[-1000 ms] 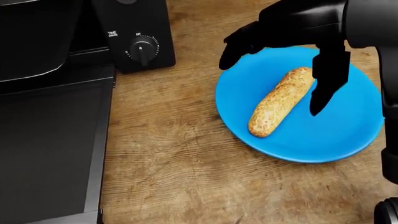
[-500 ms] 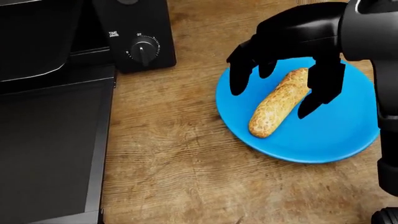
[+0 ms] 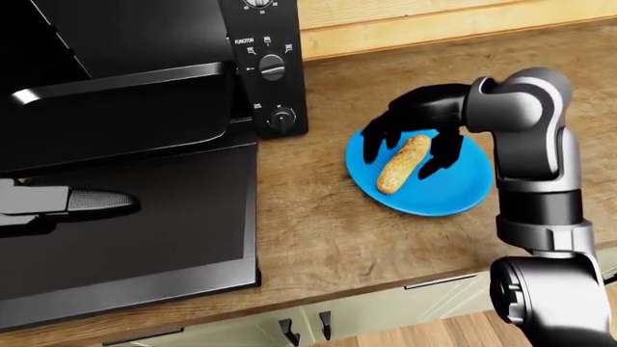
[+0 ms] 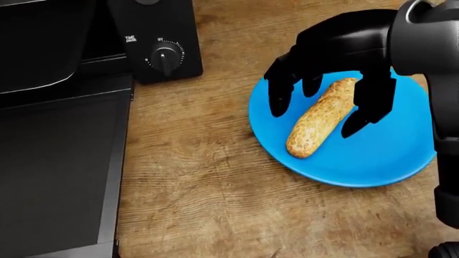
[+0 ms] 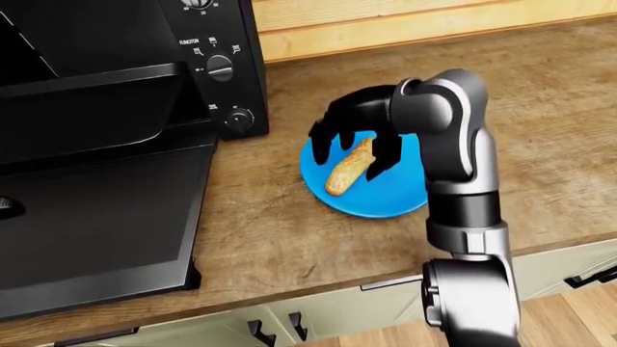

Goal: Place the baguette on the tray of the toaster oven.

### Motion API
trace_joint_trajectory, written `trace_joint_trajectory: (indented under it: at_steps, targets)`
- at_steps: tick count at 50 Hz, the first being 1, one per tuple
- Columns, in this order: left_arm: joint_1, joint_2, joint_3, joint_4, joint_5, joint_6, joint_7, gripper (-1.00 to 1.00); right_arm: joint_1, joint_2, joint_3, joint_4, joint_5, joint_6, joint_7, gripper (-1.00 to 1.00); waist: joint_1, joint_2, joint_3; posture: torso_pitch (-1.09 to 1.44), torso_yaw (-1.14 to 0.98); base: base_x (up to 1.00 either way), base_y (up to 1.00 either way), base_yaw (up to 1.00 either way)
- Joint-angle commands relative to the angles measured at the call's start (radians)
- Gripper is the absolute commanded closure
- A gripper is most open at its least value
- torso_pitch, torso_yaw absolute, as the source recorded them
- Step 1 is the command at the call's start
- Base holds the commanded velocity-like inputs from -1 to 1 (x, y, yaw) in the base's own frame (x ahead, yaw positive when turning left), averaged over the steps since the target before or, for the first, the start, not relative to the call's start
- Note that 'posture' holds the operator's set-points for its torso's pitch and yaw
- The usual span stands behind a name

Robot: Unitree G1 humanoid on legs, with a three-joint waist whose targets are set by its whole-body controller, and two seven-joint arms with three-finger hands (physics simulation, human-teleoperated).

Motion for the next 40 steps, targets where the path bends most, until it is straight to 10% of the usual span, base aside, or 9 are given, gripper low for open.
trace_joint_trajectory:
  at_steps: [1, 40]
  targets:
    - [-0.011, 0.017, 0.025, 0.007, 0.016, -0.020, 0.008, -1.00, -0.029, -0.009, -0.017, -0.030, 0.008, -0.001, -0.016, -0.09, 0.000, 0.001, -0.023, 0.00, 0.00, 0.00, 0.00, 0.00]
    - [0.019, 0.039, 0.094, 0.015, -0.015, -0.018, -0.002, -1.00, 0.008, 0.014, -0.013, -0.059, 0.014, -0.008, -0.043, 0.11, -0.001, -0.001, -0.024, 0.00, 0.00, 0.00, 0.00, 0.00]
